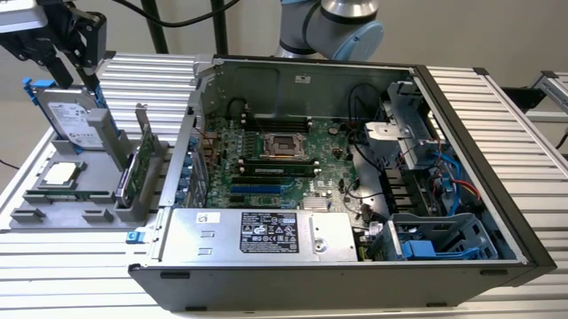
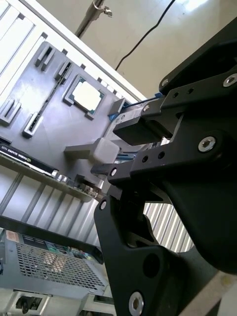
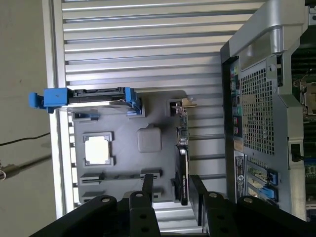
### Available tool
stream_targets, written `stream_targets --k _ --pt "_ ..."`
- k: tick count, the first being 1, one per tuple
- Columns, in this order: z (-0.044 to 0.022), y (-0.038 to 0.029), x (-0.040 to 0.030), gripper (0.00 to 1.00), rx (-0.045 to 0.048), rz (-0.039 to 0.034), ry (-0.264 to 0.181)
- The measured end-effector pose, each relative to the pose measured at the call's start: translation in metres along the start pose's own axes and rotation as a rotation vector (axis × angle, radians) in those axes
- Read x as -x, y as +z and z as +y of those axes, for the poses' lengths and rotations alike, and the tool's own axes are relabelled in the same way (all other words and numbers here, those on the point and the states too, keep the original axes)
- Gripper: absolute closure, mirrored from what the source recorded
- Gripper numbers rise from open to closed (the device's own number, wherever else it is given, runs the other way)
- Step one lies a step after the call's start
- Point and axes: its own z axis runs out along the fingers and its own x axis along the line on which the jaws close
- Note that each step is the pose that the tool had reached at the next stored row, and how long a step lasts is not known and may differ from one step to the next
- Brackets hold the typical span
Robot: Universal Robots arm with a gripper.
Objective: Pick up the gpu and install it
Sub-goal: 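Pick up the gpu and move the gpu toward the slot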
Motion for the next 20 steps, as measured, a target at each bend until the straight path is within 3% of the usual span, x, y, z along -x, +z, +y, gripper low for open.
stream_targets --k 11,20 --pt "-0.0002 0.0044 0.0005 0.0 0.0001 -0.0001 0.0" --pt "-0.0018 0.0076 0.0129 0.0 0.0 0.0005 -0.001"
